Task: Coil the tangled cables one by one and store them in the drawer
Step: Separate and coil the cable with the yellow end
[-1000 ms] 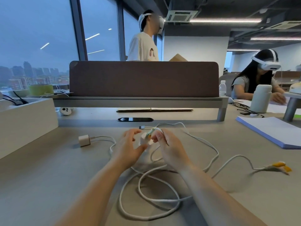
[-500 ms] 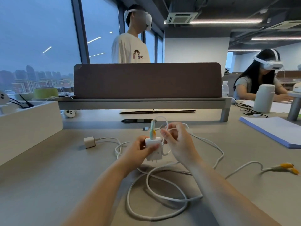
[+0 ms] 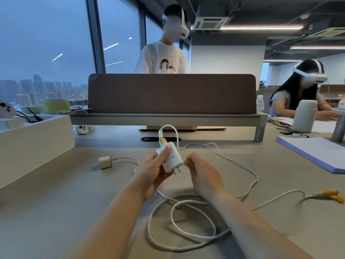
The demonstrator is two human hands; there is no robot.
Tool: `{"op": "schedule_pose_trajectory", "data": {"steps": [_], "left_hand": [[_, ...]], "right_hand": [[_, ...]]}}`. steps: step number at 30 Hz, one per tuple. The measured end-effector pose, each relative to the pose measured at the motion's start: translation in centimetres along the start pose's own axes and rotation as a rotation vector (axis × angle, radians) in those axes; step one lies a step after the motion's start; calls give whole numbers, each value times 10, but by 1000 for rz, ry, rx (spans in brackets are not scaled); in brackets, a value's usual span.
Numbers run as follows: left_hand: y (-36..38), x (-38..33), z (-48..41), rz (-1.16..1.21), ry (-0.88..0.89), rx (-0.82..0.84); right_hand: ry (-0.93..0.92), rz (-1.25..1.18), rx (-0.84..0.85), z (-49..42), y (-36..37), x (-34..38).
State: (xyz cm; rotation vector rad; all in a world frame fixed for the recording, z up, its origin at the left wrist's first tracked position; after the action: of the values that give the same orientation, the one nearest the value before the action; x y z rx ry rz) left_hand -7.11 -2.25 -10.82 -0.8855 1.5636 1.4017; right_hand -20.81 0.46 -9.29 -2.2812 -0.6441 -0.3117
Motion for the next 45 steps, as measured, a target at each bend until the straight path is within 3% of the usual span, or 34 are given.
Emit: {"op": "schedule_pose_trajectory", "data": {"steps": [11, 18, 27, 36, 45], "left_hand": [[-21, -6, -8, -137, 161, -234], [-25, -15, -7, -510, 385, -332], [-7, -23, -6, -977, 681, -266], [-1, -21, -4, -1061, 641, -118], [12, -18, 9, -895, 624, 89]], "right_hand": [[-145, 111, 245, 18, 18, 31], [-180, 148, 318, 23, 15, 38], [-226, 229, 293, 14, 1, 40], [-78, -150, 48, 0, -27, 17], [359, -712, 53, -1, -22, -3]]}}
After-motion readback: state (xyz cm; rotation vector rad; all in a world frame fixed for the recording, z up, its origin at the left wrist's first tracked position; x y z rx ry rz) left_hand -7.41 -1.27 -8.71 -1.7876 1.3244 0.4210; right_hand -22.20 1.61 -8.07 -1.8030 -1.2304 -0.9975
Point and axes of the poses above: each hand's wrist, its own z-axis away from the middle knuckle, its own y-axis out of the palm, x = y × z, the point moved 7 cm from there along -z, towards the middle knuckle, and after that the axes turned 9 degrees about -x, right-handed, at the moved point
